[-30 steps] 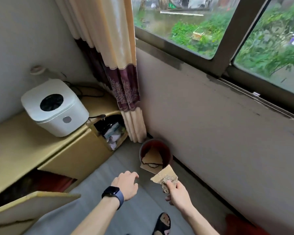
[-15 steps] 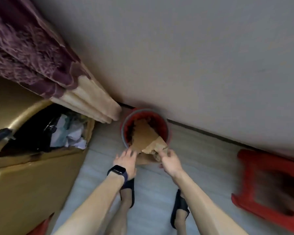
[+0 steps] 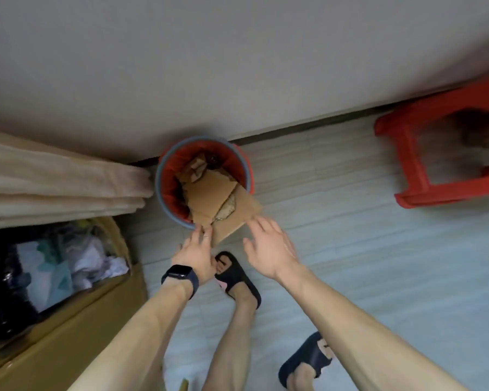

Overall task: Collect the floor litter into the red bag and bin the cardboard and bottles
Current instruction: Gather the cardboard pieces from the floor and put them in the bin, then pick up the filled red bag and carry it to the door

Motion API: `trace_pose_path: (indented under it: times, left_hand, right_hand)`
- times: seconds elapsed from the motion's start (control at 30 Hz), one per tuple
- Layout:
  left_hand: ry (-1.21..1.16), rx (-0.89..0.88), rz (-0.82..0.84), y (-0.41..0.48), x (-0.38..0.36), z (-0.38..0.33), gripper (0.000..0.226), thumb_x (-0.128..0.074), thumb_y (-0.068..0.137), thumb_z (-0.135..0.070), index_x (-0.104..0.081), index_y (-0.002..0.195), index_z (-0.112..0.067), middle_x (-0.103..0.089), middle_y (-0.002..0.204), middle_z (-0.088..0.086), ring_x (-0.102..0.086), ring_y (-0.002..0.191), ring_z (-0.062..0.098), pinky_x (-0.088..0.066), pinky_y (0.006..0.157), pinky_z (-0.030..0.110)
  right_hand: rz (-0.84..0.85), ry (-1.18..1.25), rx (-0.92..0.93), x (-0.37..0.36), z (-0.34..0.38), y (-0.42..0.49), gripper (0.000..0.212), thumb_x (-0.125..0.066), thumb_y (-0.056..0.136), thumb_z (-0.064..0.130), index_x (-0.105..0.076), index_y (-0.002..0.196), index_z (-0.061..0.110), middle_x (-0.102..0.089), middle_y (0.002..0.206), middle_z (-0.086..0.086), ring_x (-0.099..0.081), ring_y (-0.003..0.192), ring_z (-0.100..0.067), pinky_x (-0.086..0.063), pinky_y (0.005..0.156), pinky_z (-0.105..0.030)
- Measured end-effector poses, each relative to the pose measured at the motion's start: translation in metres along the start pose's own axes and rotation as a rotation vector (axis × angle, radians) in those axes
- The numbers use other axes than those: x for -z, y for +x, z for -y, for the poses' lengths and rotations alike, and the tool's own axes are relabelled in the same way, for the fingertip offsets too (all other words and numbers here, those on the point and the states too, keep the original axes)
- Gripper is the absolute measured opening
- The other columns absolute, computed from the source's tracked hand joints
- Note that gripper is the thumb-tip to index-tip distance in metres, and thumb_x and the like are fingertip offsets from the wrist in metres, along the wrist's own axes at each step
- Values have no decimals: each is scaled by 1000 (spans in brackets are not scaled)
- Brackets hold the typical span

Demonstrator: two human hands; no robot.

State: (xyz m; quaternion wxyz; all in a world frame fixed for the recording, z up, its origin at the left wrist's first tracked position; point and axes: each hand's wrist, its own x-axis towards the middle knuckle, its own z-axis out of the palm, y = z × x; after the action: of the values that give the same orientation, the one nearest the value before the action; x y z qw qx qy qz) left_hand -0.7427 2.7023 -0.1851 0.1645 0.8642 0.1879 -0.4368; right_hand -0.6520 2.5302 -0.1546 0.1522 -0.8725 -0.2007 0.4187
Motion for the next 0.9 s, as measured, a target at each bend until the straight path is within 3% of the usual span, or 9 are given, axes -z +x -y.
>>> trace_pose_path:
  times: [0.13, 0.3, 0.53, 0.7, 0.9]
  left_hand:
    - [190, -68, -5, -33, 12, -29, 62, -51, 94, -37, -30, 150, -19, -24, 158, 10, -37, 137, 31, -36, 111, 45]
    - [388, -256, 27, -95, 0, -107, 55, -45, 97, -36, -35, 148, -17, -33, 154, 10, -37, 138, 32, -34, 112, 44]
    - [515, -511, 47, -220, -93, -242, 55, -47, 96, -35, -36, 148, -24, -37, 153, 4, -39, 137, 28, -36, 111, 38]
    - [689, -708, 127, -307, -175, -311, 55, -46, 96, -36, -36, 149, -24, -37, 153, 1, -40, 137, 27, -34, 112, 38]
    - [903, -819, 221, -366, -255, -367, 56, -41, 96, -32, -33, 151, -26, -33, 156, -2, -33, 141, 23, -29, 116, 38]
  right_hand:
    - [-168, 116, -137, 2, -41, -95, 51, -43, 100, 33, -39, 148, 19, -41, 153, 2, -32, 141, -20, -34, 114, -38]
    - [-436, 187, -335, -17, -106, -248, 53, -41, 92, 39, -55, 136, 13, -57, 138, -2, -52, 127, -25, -47, 104, -38]
    - [-701, 444, -667, -113, -166, -469, 51, -50, 92, 36, -55, 137, 14, -60, 134, -2, -52, 125, -24, -43, 105, -35]
    - [-771, 703, -927, -201, -187, -585, 48, -65, 92, 28, -54, 137, 15, -59, 134, -4, -52, 128, -25, -43, 105, -36]
    - [-791, 896, -1160, -285, -201, -655, 52, -65, 92, 30, -51, 140, 15, -57, 140, -4, -50, 130, -26, -43, 105, -37]
